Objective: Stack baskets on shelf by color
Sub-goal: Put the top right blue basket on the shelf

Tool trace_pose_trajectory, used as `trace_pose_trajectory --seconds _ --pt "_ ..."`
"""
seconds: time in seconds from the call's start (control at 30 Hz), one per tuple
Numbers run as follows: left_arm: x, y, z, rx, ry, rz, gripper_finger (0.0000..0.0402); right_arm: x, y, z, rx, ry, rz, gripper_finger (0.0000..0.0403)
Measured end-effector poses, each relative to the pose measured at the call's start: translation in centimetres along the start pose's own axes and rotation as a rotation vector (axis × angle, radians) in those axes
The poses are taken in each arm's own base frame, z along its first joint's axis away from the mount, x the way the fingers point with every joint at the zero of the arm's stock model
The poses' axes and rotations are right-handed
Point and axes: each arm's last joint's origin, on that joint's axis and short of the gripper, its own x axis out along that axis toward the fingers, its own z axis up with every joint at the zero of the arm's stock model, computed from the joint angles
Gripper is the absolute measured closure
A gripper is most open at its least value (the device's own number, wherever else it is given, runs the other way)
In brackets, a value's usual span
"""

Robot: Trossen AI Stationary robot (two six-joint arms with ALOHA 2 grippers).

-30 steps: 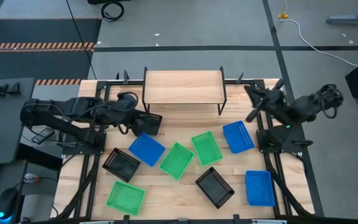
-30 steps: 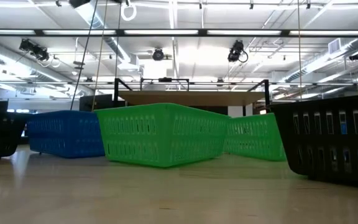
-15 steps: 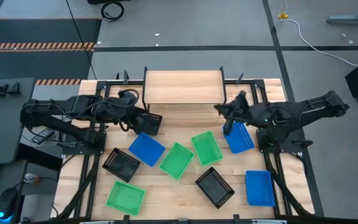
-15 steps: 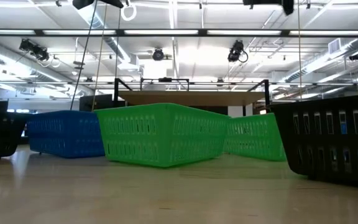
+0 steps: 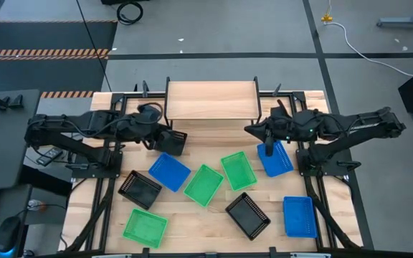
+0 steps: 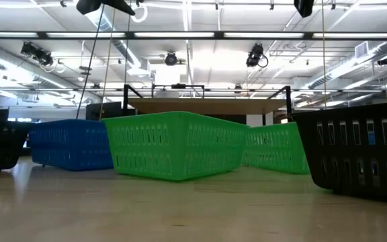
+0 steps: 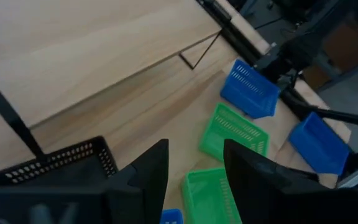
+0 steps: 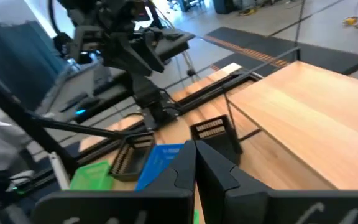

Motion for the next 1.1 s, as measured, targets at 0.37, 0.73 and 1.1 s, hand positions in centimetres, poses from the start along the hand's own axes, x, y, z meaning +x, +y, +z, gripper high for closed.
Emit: trace_pose_trajectory --seconds 0.37,0.73,1.1 --pt "0.4 -0.5 0.1 -0.075 -0.019 -0.027 0.0241 0.4 0.1 0.2 0.052 0.020 0.080 0.0389" --pt "0.4 -0.4 0.2 -0.043 -0.042 0.001 0.0242 2.0 -0.4 -0.2 0.084 0.076 0.085 0.0389" --pt "0.5 -0.2 0.0 0.031 0.010 -0.011 0.0242 0.0 -1.8 -4.6 0.387 0.600 -0.108 0.0368"
